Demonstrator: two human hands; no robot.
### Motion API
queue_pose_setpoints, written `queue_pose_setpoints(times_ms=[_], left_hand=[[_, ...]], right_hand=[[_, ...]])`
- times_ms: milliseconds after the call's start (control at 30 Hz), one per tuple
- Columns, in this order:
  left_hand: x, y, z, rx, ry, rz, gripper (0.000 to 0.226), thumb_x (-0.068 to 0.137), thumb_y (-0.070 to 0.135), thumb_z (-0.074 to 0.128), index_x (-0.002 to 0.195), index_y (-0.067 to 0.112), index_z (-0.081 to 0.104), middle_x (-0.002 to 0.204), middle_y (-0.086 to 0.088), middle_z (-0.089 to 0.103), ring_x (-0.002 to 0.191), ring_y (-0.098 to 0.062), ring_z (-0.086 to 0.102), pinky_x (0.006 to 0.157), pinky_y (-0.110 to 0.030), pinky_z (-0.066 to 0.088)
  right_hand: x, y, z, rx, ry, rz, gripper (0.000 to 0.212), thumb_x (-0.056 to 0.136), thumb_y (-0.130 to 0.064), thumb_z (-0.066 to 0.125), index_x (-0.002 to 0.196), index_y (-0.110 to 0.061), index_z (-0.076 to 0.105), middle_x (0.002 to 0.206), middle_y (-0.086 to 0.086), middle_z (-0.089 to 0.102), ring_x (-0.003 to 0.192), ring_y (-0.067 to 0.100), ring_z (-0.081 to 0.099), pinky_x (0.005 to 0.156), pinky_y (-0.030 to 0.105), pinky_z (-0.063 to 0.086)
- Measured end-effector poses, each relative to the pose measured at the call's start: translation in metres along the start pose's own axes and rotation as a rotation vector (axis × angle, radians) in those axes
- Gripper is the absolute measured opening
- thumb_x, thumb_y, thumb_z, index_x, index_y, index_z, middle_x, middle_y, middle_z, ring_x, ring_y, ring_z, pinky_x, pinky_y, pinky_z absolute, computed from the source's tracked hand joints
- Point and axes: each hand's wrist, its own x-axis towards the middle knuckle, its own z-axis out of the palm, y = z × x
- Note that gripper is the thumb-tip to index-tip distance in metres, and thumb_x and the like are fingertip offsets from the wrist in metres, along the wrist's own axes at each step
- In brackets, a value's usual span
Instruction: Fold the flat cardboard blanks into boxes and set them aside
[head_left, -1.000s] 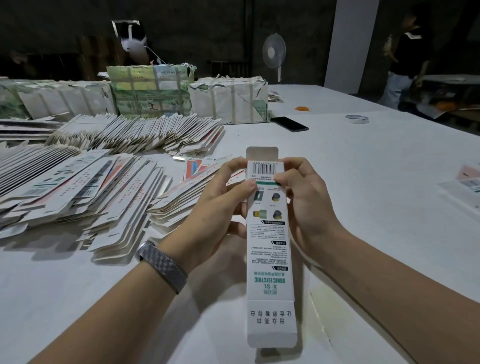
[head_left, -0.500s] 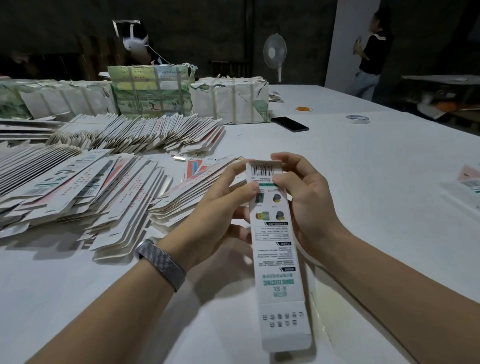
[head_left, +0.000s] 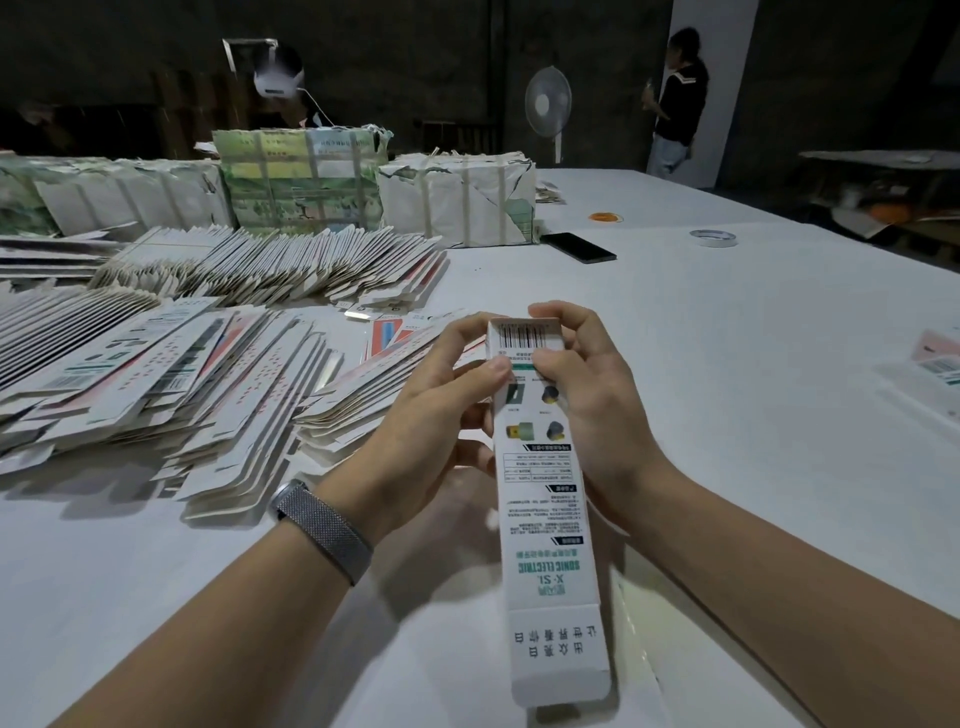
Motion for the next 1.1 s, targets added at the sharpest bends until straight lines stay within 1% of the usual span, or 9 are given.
queue_pose_setpoints(times_ms=[67, 167, 267, 367, 567, 800, 867, 933, 1100], left_hand=[[0.000, -0.001, 0.000, -0.001, 0.003, 0.000, 0.030, 0.090, 0.036, 0.058, 0.120, 0.037, 0.058, 0.088, -0.006, 0.070, 0.074, -0.023, 0.063, 0.062, -0.034, 0.045], [0.000, -0.001, 0.001, 0.027, -0.018, 0.004, 0.028, 0.092, 0.037, 0.057, 0.120, 0.038, 0.057, 0.092, -0.008, 0.073, 0.079, -0.028, 0.065, 0.063, -0.037, 0.048], [-0.002, 0.000, 0.002, 0.070, -0.047, 0.012, 0.027, 0.094, 0.039, 0.055, 0.121, 0.038, 0.056, 0.100, -0.008, 0.075, 0.082, -0.027, 0.069, 0.061, -0.038, 0.052], [-0.003, 0.000, 0.004, 0.086, -0.055, 0.015, 0.031, 0.094, 0.039, 0.055, 0.125, 0.035, 0.054, 0.103, -0.009, 0.076, 0.083, -0.026, 0.072, 0.058, -0.034, 0.056], [-0.003, -0.001, 0.005, 0.075, -0.033, 0.008, 0.025, 0.099, 0.031, 0.056, 0.123, 0.036, 0.059, 0.099, -0.007, 0.074, 0.083, -0.029, 0.064, 0.069, -0.040, 0.051], [-0.003, 0.001, 0.010, 0.108, 0.019, -0.031, 0.016, 0.106, 0.024, 0.048, 0.117, 0.031, 0.058, 0.087, -0.008, 0.070, 0.079, -0.031, 0.061, 0.061, -0.036, 0.050], [-0.003, 0.002, 0.012, 0.095, 0.050, -0.039, 0.016, 0.106, 0.032, 0.046, 0.116, 0.027, 0.058, 0.085, -0.010, 0.069, 0.079, -0.030, 0.062, 0.058, -0.035, 0.051], [-0.002, 0.003, 0.015, 0.081, 0.105, -0.056, 0.029, 0.106, 0.044, 0.041, 0.113, 0.022, 0.060, 0.087, -0.015, 0.068, 0.078, -0.026, 0.066, 0.057, -0.035, 0.054], [-0.001, 0.001, 0.013, 0.100, 0.162, -0.064, 0.023, 0.108, 0.036, 0.043, 0.095, 0.019, 0.053, 0.069, -0.003, 0.070, 0.062, -0.019, 0.068, 0.046, -0.028, 0.051]], right_hand=[[0.000, -0.001, 0.000, 0.029, -0.002, 0.000, 0.021, 0.086, -0.014, 0.054, 0.102, -0.025, 0.062, 0.111, 0.017, 0.064, 0.074, 0.024, 0.069, 0.061, 0.035, 0.057], [0.001, -0.004, -0.001, 0.037, 0.016, 0.011, 0.020, 0.098, -0.004, 0.051, 0.098, -0.021, 0.062, 0.098, 0.013, 0.066, 0.071, 0.023, 0.067, 0.060, 0.033, 0.057], [0.000, -0.006, -0.002, 0.065, 0.029, 0.068, 0.013, 0.103, -0.018, 0.048, 0.094, -0.018, 0.057, 0.081, 0.007, 0.066, 0.064, 0.021, 0.065, 0.056, 0.031, 0.056], [0.002, -0.008, -0.003, 0.073, 0.053, 0.120, 0.021, 0.103, -0.030, 0.048, 0.088, -0.016, 0.053, 0.068, 0.001, 0.063, 0.056, 0.018, 0.063, 0.051, 0.028, 0.053], [0.005, -0.004, -0.003, 0.068, 0.076, 0.193, 0.017, 0.101, -0.020, 0.055, 0.084, -0.021, 0.058, 0.072, 0.004, 0.068, 0.056, 0.021, 0.065, 0.053, 0.031, 0.055], [0.004, -0.005, -0.002, 0.048, 0.108, 0.194, 0.016, 0.099, -0.008, 0.056, 0.085, -0.015, 0.057, 0.069, 0.006, 0.069, 0.051, 0.021, 0.064, 0.047, 0.027, 0.052], [0.004, -0.006, -0.001, 0.041, 0.111, 0.186, 0.015, 0.097, -0.006, 0.057, 0.084, -0.014, 0.057, 0.068, 0.007, 0.068, 0.051, 0.021, 0.064, 0.047, 0.026, 0.052], [0.002, -0.007, 0.000, 0.018, 0.099, 0.175, 0.014, 0.097, -0.006, 0.058, 0.084, -0.013, 0.057, 0.070, 0.009, 0.069, 0.052, 0.021, 0.065, 0.047, 0.027, 0.052], [-0.001, -0.005, 0.005, -0.027, 0.055, 0.177, 0.014, 0.095, -0.006, 0.060, 0.082, -0.012, 0.059, 0.069, 0.010, 0.068, 0.055, 0.020, 0.066, 0.051, 0.026, 0.052]])
